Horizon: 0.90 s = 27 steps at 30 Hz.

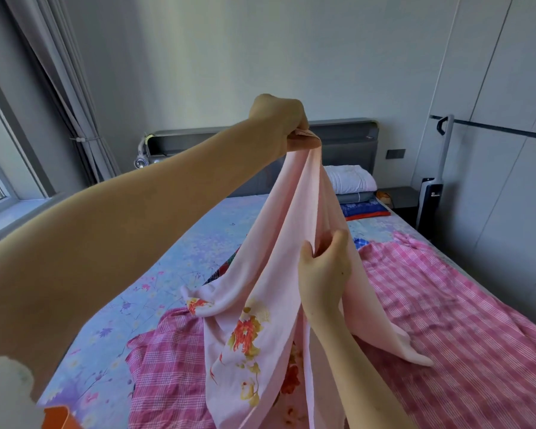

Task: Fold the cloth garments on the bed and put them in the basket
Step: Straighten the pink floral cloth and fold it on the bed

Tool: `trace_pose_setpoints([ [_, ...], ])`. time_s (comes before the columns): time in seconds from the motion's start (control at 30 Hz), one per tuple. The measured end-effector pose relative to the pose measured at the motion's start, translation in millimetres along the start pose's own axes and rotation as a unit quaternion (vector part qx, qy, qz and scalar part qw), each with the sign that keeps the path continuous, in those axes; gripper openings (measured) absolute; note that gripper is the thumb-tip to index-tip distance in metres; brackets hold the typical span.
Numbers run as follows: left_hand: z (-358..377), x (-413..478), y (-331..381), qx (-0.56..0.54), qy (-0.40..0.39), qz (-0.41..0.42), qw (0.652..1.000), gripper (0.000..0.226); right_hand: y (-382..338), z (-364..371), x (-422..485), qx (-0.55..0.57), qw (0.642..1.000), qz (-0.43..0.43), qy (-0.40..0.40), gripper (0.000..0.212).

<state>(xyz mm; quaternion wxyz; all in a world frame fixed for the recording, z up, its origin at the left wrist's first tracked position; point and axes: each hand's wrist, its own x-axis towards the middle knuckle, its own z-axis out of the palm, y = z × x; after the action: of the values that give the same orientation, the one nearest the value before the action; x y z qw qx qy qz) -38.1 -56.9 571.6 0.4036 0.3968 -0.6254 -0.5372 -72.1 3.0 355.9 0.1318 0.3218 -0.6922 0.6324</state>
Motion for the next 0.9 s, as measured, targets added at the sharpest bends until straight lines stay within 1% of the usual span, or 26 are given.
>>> trace_pose_setpoints([
  [0.07,-11,1,-2,-0.016,0.007,-0.014,1.000,0.018,3,-5,0,0.024,0.998,0.044,-0.030,0.023],
  [0.13,-21,-3,-6,-0.024,0.012,-0.017,1.000,0.015,11,-6,-1,0.014,0.996,0.051,-0.066,0.016],
  [0.17,-27,-4,-9,-0.020,0.011,-0.017,1.000,0.015,16,-7,-2,0.006,0.995,0.056,-0.083,0.018],
  [0.2,-32,-6,-11,-0.013,0.017,-0.017,1.000,0.016,20,-8,-2,0.002,0.993,0.064,-0.097,0.024],
  [0.27,-48,-9,-18,-0.016,0.027,-0.024,0.999,0.017,27,-14,2,0.007,0.991,0.077,-0.111,0.032],
  [0.4,-94,-14,-47,-0.006,0.047,-0.062,0.997,0.021,22,-40,30,0.002,0.991,0.072,-0.117,0.025],
  [0.43,-107,-15,-60,-0.001,0.052,-0.079,0.996,0.022,16,-45,39,0.018,0.989,0.080,-0.122,0.024],
  [0.47,-118,-18,-76,0.011,0.048,-0.107,0.993,0.024,8,-50,46,0.057,0.985,0.094,-0.134,0.023],
  [0.53,-132,-26,-103,0.034,0.009,-0.195,0.980,0.024,-12,-55,54,0.144,0.967,0.120,-0.170,0.022],
  [0.6,-139,-32,-123,0.033,-0.030,-0.270,0.962,0.018,-29,-55,54,0.163,0.960,0.096,-0.206,0.023],
  [0.63,-141,-31,-129,0.062,-0.039,-0.278,0.958,0.014,-35,-53,52,0.164,0.958,0.081,-0.221,0.024],
  [0.67,-141,-30,-132,0.131,-0.033,-0.254,0.958,0.010,-40,-51,50,0.163,0.955,0.071,-0.236,0.025],
  [0.7,-140,-28,-133,0.237,-0.024,-0.199,0.951,0.012,-42,-48,49,0.158,0.953,0.065,-0.250,0.025],
  [0.73,-136,-28,-134,0.356,0.000,-0.114,0.927,0.021,-42,-45,47,0.152,0.951,0.062,-0.261,0.025],
  [0.77,-130,-32,-133,0.446,0.032,0.000,0.894,0.030,-41,-42,46,0.144,0.950,0.062,-0.271,0.025],
  [0.8,-120,-43,-132,0.472,0.051,0.124,0.871,0.036,-41,-40,46,0.134,0.948,0.062,-0.283,0.023],
  [0.83,-107,-55,-129,0.461,0.035,0.232,0.856,0.038,-41,-38,45,0.125,0.945,0.063,-0.295,0.022],
  [0.87,-95,-64,-130,0.447,0.001,0.303,0.842,0.040,-42,-37,45,0.120,0.942,0.064,-0.306,0.022],
  [0.9,-82,-69,-133,0.456,-0.033,0.344,0.820,0.040,-43,-36,44,0.118,0.939,0.067,-0.316,0.024],
])
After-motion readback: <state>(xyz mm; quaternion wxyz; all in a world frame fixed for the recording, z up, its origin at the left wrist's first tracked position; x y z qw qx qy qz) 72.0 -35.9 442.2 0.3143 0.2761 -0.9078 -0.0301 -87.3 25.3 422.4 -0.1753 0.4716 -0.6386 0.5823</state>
